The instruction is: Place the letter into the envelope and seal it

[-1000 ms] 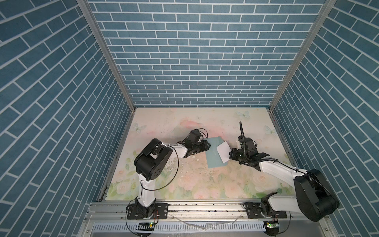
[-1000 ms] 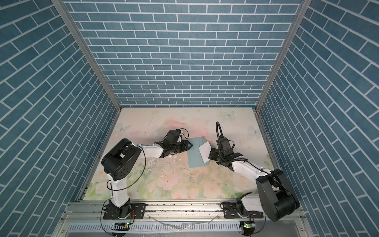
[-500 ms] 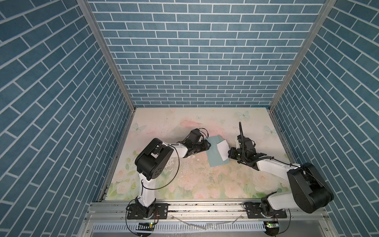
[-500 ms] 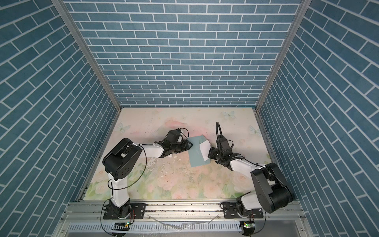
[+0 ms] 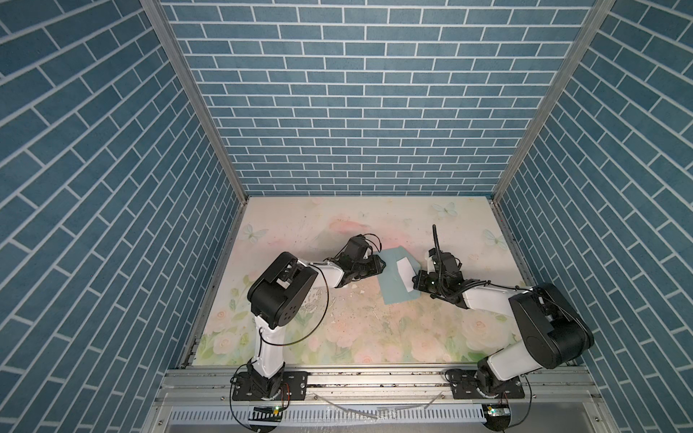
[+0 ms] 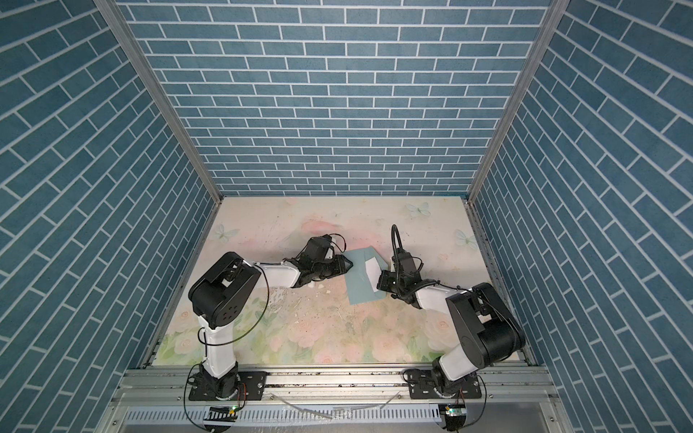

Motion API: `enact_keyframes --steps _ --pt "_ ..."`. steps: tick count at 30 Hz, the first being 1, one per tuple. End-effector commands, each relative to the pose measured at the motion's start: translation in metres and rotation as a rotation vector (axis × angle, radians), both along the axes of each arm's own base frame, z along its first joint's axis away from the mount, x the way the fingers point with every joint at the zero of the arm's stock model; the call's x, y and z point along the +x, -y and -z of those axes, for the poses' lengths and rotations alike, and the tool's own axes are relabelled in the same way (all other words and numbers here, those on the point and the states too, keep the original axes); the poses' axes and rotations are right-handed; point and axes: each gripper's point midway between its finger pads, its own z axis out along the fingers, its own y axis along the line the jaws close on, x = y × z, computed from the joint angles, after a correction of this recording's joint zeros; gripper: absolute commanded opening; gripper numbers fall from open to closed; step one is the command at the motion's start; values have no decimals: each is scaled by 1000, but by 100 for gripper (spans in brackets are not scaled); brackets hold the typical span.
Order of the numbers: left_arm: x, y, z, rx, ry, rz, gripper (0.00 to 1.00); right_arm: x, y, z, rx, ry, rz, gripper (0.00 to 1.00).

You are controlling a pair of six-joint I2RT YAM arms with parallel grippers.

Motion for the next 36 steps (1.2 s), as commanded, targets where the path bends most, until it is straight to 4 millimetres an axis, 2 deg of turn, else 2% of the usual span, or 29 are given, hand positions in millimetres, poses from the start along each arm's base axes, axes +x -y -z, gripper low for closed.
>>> enact_keyframes --steps 1,13,20,24,29,32,36 --pt "-3 5 9 14 -19 19 52 7 -10 -6 46 5 -6 0" --pt "-4 6 7 15 -18 21 52 9 -32 4 93 -44 -41 0" --pt "-4 5 5 13 -14 19 52 12 -35 -1 80 -44 -51 0" --pt "-4 4 0 12 -4 18 52 13 -32 -11 53 -28 -53 0" --pt "-4 3 -10 7 14 18 52 10 -23 -25 -11 -16 -55 18" --pt "-4 2 -19 27 29 30 52 6 -19 -33 -53 -16 -61 34" --pt "-5 -4 -38 40 67 26 52 5 -18 -42 -109 -15 -80 48"
